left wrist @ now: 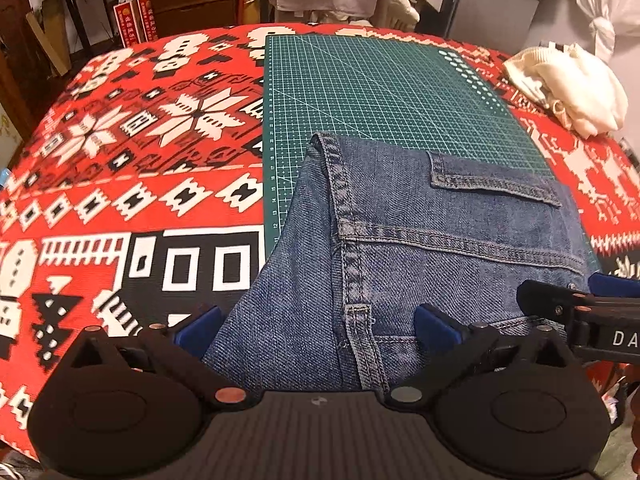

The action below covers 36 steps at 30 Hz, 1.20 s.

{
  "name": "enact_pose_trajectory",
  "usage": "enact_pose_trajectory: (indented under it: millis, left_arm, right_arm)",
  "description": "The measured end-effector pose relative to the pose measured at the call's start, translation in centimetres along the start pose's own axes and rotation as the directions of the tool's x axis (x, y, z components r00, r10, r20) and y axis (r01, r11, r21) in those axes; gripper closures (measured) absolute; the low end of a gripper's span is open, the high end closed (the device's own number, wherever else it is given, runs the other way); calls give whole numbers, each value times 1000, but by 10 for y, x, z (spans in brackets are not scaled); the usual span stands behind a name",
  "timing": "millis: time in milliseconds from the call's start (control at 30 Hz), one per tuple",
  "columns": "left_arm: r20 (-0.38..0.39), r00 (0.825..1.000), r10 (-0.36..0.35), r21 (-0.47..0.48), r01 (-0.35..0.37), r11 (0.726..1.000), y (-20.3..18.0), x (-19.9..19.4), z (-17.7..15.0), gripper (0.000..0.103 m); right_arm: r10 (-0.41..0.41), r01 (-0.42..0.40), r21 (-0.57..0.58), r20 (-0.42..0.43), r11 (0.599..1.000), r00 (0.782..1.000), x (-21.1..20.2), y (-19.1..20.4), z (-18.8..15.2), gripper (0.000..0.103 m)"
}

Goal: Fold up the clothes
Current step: 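Open both grippers and lower them around the shorts' folded edge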

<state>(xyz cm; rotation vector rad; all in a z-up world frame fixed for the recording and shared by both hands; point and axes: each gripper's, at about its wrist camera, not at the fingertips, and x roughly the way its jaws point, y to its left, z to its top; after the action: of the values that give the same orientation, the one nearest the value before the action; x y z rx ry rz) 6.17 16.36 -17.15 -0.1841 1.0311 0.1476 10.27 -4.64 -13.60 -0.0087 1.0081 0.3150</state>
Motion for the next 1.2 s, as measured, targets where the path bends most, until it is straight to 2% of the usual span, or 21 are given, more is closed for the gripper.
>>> enact_pose_trajectory:
  millis: [200, 333, 667, 867, 967, 1033, 1133, 1167, 1200]
  left_arm:
    - [-17, 1000, -15, -14, 15, 1000, 2, 2, 2, 0]
    - [-54, 998, -19, -23, 18, 1000, 4, 5, 7, 0]
    - [29, 999, -31, -9, 31, 999, 5, 1, -4, 0]
    - [27, 999, -45, -11, 46, 999, 7, -1, -2, 1]
    - [38, 998, -59, -14, 59, 998, 10, -5, -2, 8]
    - [54, 996, -70, -6, 70, 998, 13, -10, -2, 14]
    - [80, 992, -98, 11, 97, 995, 21, -20, -1, 27]
    - [88, 991, -103, 18, 102, 995, 24, -23, -1, 32]
    - [96, 989, -109, 25, 107, 994, 27, -26, 0, 35]
  right_arm:
    - [-8, 6, 17, 103, 1000, 995, -5, 0, -17, 0]
    - [-11, 9, 17, 112, 1000, 994, -5, 0, -19, 0]
    - [-26, 23, 24, 135, 999, 991, -4, 1, -22, 0]
    - [2, -4, 16, 137, 1000, 991, -7, -1, -21, 1]
    - [33, -30, -18, 163, 999, 986, -17, -3, -20, 10]
    - [51, -42, -48, 198, 998, 979, -29, -6, -22, 12]
    - [79, -60, -84, 240, 995, 968, -48, -17, -28, 19]
    - [89, -68, -91, 245, 993, 965, -53, -23, -30, 22]
    - [96, -74, -96, 250, 993, 964, -57, -28, -32, 30]
